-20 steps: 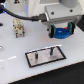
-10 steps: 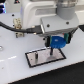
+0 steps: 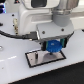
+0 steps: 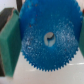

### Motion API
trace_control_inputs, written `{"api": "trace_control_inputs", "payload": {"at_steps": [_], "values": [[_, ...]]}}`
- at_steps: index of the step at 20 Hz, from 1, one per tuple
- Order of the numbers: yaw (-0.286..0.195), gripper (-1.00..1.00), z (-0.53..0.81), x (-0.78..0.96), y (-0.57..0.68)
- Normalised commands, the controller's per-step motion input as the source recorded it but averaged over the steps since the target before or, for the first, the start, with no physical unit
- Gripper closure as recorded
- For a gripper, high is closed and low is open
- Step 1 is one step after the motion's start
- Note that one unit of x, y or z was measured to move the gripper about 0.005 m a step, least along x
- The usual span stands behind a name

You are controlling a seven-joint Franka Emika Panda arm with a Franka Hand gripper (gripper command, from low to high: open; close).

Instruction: Insert the blue gear onto the right peg, followed by the red gear

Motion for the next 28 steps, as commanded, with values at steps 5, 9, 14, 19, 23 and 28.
{"api": "trace_control_inputs", "payload": {"at_steps": [5, 9, 14, 19, 23, 28], "values": [[0.000, 1.00, 0.15, 0.23, -0.17], [0.000, 1.00, -0.02, 0.36, -0.05], [0.000, 1.00, 0.15, 0.42, 0.00], [0.000, 1.00, 0.24, 0.25, -0.10], [0.000, 1.00, 0.13, 0.29, -0.10], [0.000, 1.00, 0.03, 0.33, -0.01]]}}
